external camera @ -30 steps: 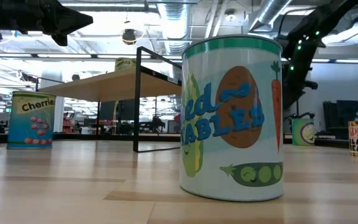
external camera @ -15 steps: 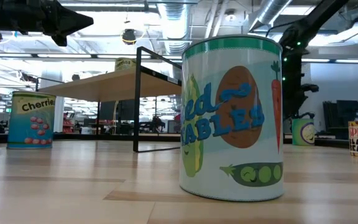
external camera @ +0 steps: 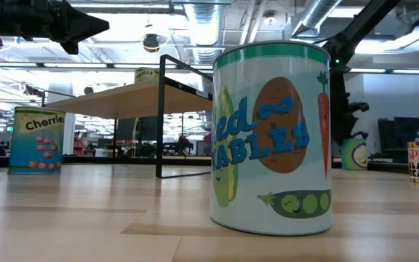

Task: Pick and place cans onto a shelf
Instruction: Put the canned chicken soup on the shelf

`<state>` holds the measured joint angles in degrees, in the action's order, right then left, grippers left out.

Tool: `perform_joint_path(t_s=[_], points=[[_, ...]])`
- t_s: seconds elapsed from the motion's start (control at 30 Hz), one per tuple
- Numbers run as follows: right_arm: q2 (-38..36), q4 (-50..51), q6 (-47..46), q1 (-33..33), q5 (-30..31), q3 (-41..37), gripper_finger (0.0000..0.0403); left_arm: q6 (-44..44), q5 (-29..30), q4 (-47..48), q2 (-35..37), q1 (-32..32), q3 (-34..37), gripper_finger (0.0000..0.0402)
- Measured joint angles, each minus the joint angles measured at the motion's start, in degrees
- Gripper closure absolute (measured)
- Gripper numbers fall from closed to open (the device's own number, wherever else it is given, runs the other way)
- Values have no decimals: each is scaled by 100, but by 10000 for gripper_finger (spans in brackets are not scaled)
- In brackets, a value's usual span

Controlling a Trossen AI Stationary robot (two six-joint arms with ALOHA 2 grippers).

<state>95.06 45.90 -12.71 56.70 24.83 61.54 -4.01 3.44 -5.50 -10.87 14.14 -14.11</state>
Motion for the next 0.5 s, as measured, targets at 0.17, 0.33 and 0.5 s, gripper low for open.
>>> perform_joint_path(t_s=[0.17,0.33,0.5], points=[[-339,47,397,-229,-316,-33,375,-2,0,0,0,0,0,401],[-756,78,718,-440,-650,-33,380,-2,0,-2,0,1,-2,401],[-1159,505,719,-921,-869,214,381,2,0,-2,0,0,-2,401]])
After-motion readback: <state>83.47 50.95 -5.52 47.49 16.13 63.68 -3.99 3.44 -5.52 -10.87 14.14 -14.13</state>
